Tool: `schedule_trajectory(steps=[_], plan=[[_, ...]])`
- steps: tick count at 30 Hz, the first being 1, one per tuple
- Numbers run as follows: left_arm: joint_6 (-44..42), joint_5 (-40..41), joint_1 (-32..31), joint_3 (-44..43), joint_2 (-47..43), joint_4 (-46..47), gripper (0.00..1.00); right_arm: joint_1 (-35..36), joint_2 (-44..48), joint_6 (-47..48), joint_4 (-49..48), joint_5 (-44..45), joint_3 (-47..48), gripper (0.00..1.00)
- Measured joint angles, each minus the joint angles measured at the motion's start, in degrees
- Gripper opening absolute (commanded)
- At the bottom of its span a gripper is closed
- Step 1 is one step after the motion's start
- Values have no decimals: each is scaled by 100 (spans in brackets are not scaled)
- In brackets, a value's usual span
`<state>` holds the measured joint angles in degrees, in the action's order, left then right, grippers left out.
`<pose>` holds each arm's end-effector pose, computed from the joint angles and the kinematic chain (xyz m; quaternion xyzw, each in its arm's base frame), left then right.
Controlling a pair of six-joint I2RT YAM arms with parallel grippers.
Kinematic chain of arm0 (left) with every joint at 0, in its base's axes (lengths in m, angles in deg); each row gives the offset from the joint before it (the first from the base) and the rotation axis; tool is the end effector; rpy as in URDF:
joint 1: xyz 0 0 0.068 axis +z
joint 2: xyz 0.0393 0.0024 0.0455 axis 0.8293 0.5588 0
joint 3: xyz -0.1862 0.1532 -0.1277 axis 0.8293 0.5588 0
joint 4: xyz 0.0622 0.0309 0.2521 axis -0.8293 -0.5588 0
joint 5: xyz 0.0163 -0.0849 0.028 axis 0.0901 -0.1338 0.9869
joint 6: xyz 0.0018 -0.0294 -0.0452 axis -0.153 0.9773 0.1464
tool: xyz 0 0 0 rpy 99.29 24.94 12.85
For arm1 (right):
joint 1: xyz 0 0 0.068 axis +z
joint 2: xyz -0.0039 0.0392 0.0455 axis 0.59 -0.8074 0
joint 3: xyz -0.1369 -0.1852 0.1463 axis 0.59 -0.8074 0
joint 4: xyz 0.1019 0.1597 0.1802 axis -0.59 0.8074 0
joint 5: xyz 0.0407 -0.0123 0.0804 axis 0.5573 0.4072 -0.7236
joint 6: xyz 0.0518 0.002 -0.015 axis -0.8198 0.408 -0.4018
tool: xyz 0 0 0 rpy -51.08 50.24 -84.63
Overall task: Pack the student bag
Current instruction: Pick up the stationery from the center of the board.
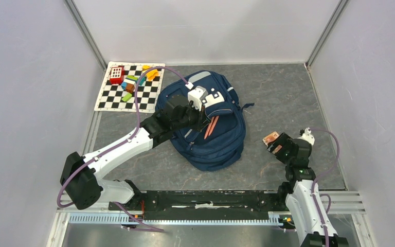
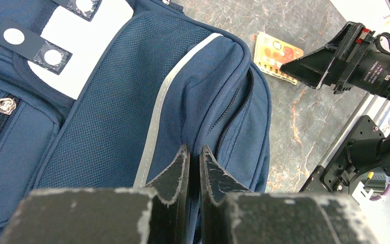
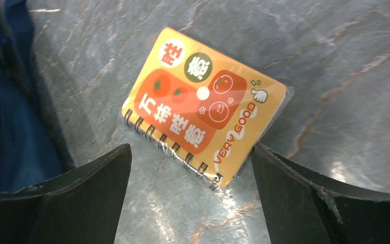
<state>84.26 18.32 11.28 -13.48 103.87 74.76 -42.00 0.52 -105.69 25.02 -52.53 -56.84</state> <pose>0.2121 -0.2158 0.3115 0.2413 0.8069 -0.3109 0.4405 0.1326 -0.0146 0.1438 0.3197 0.8386 0.0967 0.4302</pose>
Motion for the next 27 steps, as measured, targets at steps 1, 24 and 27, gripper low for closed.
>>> schedule_trajectory(steps=[1,24,27], plan=[[-2,0,0,0,0,0,2,17,-11,-33,-66,-111,-17,90],[-2,-2,0,0,33,0,2,1744,-1869,1617,1047,1443,1751,98],[-2,-4,-2,0,35,0,2,1749,-2409,2197,1003,1440,1919,98]])
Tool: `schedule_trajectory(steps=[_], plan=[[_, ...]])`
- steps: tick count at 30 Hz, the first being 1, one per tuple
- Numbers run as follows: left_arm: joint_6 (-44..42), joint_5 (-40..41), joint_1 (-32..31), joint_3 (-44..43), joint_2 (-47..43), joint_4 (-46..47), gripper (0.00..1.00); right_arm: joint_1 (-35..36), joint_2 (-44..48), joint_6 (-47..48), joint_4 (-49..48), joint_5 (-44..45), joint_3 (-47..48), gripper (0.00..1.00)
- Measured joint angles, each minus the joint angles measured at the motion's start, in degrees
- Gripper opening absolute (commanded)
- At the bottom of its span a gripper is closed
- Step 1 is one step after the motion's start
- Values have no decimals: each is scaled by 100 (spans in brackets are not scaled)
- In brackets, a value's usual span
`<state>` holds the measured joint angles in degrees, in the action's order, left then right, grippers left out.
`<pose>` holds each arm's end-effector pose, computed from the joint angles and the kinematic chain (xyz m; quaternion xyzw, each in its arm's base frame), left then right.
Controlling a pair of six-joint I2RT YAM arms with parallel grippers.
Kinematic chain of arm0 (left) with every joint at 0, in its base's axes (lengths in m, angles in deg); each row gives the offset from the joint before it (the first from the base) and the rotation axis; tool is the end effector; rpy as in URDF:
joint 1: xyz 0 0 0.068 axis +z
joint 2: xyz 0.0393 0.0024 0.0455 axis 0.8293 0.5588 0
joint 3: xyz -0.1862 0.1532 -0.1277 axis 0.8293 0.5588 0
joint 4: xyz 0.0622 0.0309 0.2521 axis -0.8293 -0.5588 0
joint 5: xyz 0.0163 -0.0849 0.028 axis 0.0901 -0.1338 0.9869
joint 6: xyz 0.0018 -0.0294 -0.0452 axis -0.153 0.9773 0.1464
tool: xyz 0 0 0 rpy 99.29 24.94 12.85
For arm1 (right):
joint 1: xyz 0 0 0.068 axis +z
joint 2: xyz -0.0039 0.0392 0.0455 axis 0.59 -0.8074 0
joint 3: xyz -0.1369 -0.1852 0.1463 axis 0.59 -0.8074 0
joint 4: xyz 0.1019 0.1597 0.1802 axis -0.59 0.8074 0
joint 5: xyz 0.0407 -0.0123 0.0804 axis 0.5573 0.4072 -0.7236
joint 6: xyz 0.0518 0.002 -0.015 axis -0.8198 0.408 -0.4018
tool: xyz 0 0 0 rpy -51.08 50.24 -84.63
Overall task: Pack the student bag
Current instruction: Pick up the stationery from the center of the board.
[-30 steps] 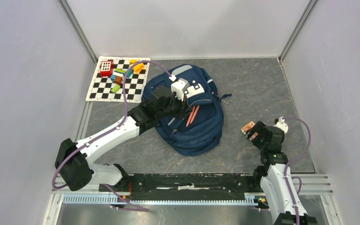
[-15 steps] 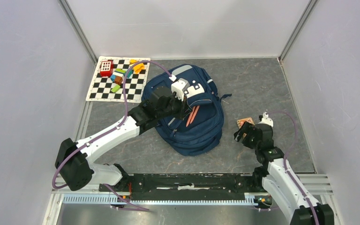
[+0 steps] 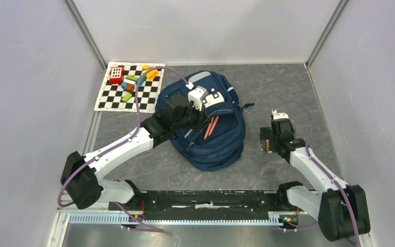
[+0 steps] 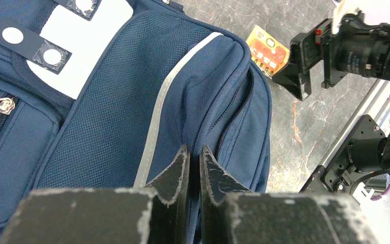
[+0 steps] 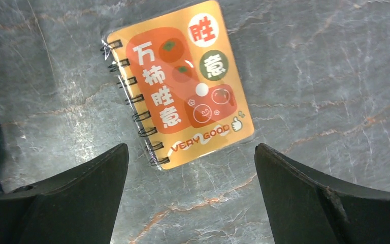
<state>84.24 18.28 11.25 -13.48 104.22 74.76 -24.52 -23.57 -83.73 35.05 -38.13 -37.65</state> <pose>0.2128 -0.2168 0.3098 0.2421 0.8083 -0.3100 0.4380 0.1838 0.0278 0.1815 0.0566 0.9371 -0.0632 0.3385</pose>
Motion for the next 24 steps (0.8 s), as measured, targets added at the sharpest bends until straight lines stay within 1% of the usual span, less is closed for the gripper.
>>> schedule_trajectory(steps=[4,7,12,19,24], plan=[[-2,2,0,0,0,0,2,0,-597,538,-20,-184,203,98],[-4,2,0,0,0,0,2,-7,-833,859,-74,-210,345,98],[-4,4,0,0,0,0,2,-337,-1102,1344,-238,-612,439,98],[-7,2,0,0,0,0,2,-636,-1528,1550,-378,-1143,492,98],[-7,2,0,0,2,0,2,-686,-1727,1591,-520,-1222,603,98]])
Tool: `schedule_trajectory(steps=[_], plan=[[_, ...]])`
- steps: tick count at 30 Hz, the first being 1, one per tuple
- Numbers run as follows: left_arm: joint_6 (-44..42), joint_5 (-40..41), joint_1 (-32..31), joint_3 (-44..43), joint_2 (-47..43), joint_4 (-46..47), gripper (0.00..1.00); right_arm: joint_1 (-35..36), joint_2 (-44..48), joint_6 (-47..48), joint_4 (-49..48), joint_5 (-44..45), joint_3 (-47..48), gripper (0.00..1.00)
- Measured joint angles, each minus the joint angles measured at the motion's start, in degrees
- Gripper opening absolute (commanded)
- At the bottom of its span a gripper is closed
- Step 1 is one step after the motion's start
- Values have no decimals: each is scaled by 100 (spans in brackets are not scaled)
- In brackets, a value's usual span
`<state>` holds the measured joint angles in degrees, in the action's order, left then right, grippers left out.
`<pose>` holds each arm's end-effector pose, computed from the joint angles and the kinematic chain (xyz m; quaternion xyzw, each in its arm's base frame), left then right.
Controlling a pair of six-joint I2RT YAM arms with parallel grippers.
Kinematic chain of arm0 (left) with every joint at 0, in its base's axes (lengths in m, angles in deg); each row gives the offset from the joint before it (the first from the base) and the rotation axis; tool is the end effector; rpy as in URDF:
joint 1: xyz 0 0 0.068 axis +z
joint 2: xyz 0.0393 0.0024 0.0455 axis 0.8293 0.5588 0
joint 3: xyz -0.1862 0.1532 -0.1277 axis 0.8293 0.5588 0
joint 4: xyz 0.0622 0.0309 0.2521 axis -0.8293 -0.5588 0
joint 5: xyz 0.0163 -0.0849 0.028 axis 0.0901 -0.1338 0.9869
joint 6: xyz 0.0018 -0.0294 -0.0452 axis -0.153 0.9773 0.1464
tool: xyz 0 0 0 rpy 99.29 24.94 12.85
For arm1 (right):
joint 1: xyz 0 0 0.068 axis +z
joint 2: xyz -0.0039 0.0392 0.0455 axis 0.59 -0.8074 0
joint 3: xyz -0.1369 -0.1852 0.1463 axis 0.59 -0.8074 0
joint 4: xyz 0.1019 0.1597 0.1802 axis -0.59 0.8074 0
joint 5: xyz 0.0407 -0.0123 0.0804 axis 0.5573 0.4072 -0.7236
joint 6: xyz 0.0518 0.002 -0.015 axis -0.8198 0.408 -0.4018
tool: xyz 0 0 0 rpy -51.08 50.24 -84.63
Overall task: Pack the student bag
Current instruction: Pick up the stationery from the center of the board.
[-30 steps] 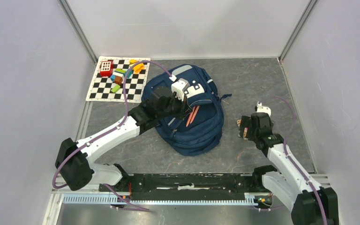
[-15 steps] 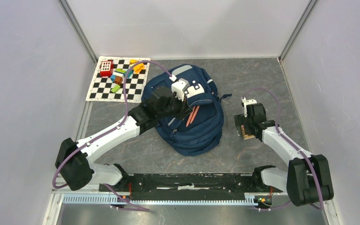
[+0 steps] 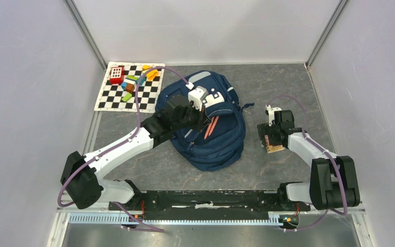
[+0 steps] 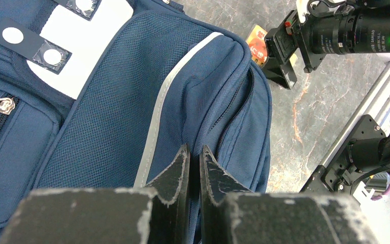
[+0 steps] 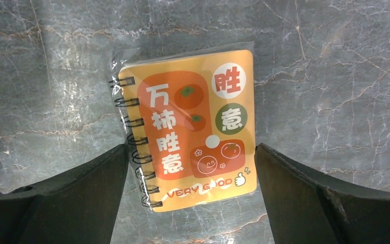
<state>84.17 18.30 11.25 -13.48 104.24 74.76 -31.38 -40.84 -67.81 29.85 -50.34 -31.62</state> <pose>0.2129 -0.2168 0.3097 0.2426 0.8083 -0.3095 0.4382 0.2307 0.0169 0.1603 -0.0549 0.9607 -0.0297 0.2704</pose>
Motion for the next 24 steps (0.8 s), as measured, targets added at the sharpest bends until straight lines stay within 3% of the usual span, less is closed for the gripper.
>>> schedule_trajectory(steps=[20,24], plan=[[0,0,-4,0,7,0,2,-435,-776,-9,-168,-697,476,98],[0,0,-7,0,7,0,2,-437,-901,-7,-166,-702,584,89]])
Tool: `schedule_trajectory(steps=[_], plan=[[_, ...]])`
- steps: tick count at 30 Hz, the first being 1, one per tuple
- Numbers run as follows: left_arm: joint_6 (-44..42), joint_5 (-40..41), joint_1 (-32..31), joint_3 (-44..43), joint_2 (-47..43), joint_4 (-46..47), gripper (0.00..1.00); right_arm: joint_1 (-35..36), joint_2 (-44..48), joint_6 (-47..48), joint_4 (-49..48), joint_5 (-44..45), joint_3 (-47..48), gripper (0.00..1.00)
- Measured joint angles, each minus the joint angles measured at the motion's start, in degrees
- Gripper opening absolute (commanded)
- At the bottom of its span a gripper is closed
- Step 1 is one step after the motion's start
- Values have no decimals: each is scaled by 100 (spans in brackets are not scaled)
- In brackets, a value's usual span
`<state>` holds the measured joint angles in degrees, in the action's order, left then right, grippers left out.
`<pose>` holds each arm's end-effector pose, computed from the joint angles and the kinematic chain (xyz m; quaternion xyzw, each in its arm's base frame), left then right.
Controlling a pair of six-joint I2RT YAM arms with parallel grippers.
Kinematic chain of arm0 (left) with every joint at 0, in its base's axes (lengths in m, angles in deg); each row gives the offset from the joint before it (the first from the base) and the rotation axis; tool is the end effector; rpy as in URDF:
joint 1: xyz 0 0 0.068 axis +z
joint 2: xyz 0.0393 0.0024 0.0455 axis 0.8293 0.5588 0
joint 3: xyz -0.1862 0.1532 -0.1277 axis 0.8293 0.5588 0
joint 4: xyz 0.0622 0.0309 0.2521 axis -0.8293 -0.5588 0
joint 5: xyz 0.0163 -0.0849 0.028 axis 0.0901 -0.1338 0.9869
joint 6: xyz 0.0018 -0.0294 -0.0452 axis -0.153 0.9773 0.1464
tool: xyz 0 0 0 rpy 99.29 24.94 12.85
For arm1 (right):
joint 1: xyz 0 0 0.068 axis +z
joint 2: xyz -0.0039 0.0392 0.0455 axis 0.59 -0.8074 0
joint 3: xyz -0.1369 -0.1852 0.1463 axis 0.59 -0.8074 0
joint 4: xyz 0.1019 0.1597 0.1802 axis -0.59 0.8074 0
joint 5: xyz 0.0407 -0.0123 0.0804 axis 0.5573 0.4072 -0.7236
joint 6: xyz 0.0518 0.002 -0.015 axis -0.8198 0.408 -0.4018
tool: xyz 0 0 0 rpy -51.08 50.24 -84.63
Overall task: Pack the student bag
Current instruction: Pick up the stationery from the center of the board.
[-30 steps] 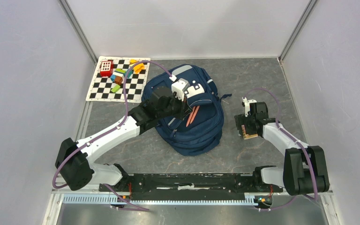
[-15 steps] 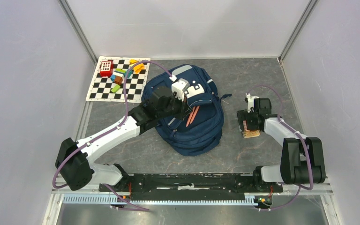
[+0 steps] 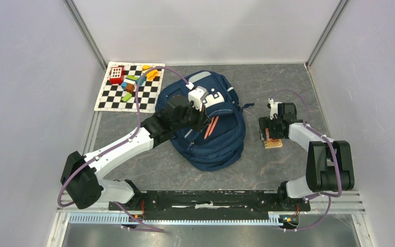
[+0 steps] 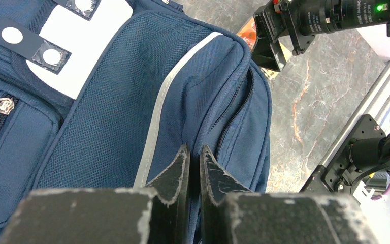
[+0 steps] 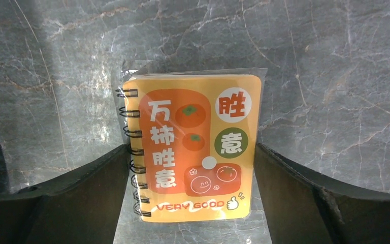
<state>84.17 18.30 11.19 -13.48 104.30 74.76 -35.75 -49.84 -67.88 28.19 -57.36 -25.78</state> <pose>0.2128 -0.2172 0.3094 0.2430 0.8085 -0.3096 0.4376 0.2629 0.0038 0.1545 -0.0340 0.9654 0.0195 0.2578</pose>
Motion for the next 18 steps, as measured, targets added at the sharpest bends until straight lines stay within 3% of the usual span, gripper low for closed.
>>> schedule_trajectory(steps=[9,18], plan=[[0,0,0,0,0,0,2,2,-271,-17,-11,-72,229,64],[0,0,-2,0,-2,0,2,146,173,-42,160,-313,-44,59]])
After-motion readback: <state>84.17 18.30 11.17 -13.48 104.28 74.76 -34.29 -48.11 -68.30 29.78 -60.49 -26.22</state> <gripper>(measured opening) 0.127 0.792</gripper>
